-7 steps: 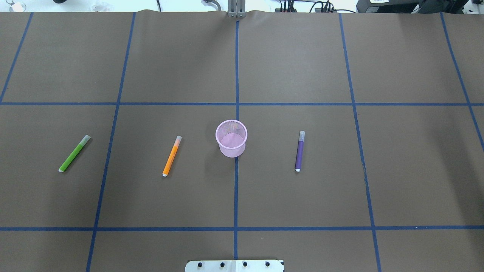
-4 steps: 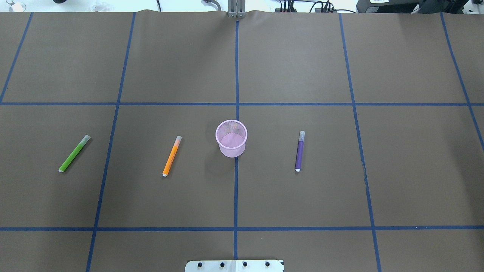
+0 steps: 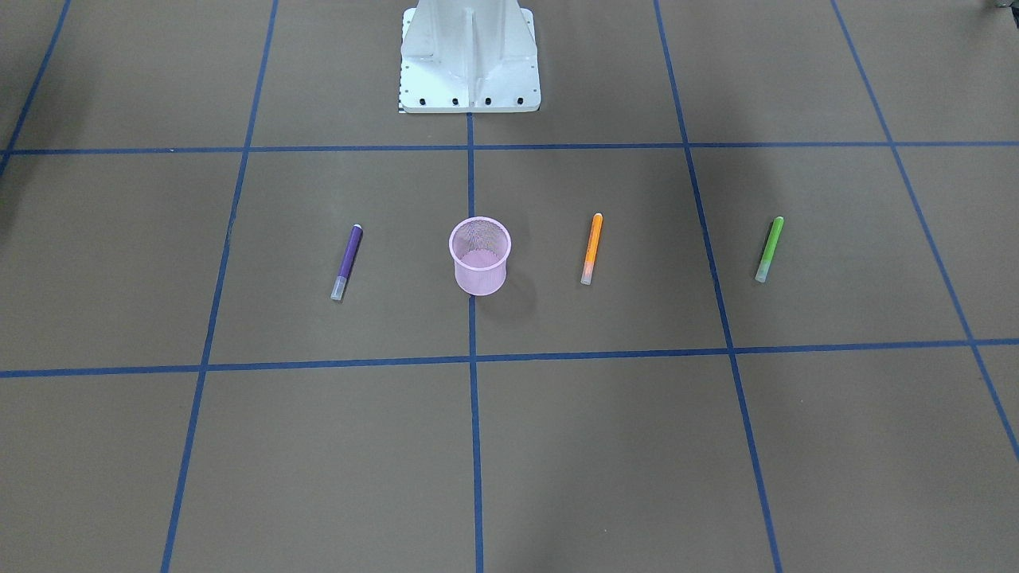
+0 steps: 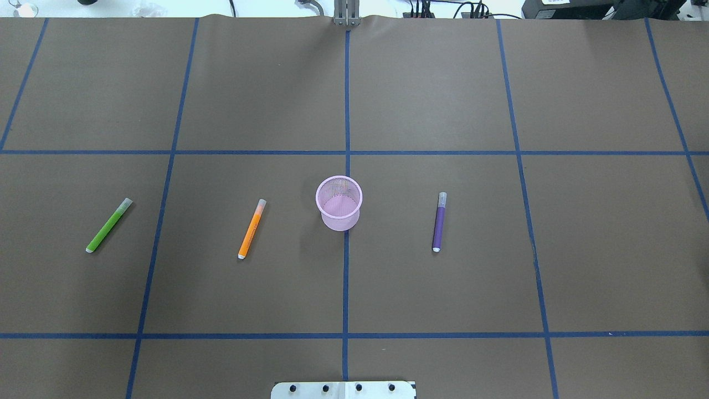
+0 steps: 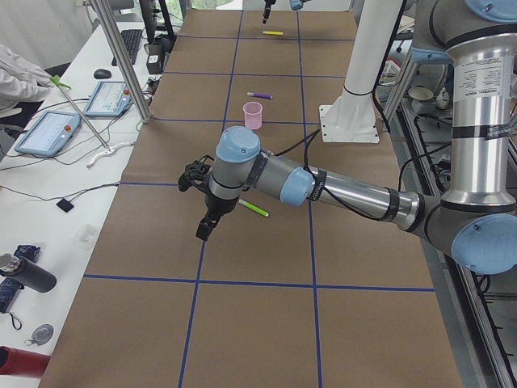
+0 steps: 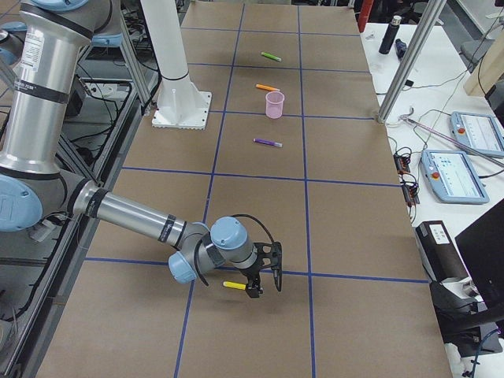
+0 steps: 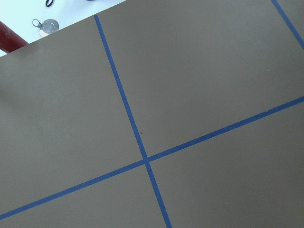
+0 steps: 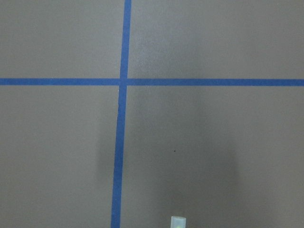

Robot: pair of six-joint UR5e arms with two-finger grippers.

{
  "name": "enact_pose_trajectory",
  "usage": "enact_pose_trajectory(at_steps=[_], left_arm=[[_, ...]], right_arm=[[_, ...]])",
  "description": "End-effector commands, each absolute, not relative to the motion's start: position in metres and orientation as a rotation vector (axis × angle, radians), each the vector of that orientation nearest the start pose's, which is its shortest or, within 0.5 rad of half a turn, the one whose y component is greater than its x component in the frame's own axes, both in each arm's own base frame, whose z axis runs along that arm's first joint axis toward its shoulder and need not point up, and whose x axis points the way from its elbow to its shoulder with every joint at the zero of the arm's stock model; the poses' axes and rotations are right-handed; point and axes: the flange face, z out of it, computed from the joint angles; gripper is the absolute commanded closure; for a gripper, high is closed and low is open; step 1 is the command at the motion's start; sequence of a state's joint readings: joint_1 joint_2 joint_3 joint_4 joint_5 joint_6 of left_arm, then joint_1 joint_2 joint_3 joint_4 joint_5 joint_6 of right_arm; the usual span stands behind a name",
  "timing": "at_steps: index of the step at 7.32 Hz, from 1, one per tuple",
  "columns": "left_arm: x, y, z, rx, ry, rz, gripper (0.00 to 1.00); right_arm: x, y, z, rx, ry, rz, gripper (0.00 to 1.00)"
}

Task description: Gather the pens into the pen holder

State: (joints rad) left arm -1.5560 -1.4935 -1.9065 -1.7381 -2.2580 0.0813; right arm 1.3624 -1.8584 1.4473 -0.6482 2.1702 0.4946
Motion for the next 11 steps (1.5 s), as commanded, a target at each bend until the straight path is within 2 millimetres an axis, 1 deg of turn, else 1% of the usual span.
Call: enact_pose_trajectory(at_steps=[1, 2, 3, 4, 6, 7, 9, 10, 11], left_arm=[[-0.063, -0.472, 0.512, 0.445, 0.663, 0.243, 0.0], [-0.063, -0.472, 0.512, 0.445, 0.663, 0.243, 0.0], [-0.063, -0.472, 0.511, 0.448, 0.662, 0.244, 0.0], [-0.063, -0.472, 0.512, 0.447, 0.663, 0.243, 0.0], [-0.063, -0.472, 0.512, 0.447, 0.663, 0.243, 0.0], [-0.063, -0.472, 0.513, 0.447, 0.663, 0.243, 0.0], [-0.063, -0.472, 0.512, 0.448, 0.662, 0.244, 0.0], [-0.063, -0.472, 0.512, 0.448, 0.662, 0.244, 0.0], [-0.063, -0.472, 0.511, 0.45, 0.662, 0.244, 0.0]], right_arm=[[-0.012, -0.365, 0.767, 0.228, -0.701, 0.1, 0.11], [-0.013, -0.361, 0.775, 0.215, -0.7, 0.099, 0.19], [-0.016, -0.361, 0.775, 0.199, -0.707, 0.124, 0.26], [-0.025, -0.364, 0.773, 0.189, -0.716, 0.132, 0.32], [-0.033, -0.369, 0.773, 0.185, -0.714, 0.121, 0.36], [-0.035, -0.37, 0.776, 0.18, -0.708, 0.12, 0.42], [-0.043, -0.389, 0.785, 0.181, -0.69, 0.118, 0.42], [-0.043, -0.39, 0.785, 0.181, -0.691, 0.122, 0.45], [-0.044, -0.39, 0.786, 0.181, -0.689, 0.121, 0.45]])
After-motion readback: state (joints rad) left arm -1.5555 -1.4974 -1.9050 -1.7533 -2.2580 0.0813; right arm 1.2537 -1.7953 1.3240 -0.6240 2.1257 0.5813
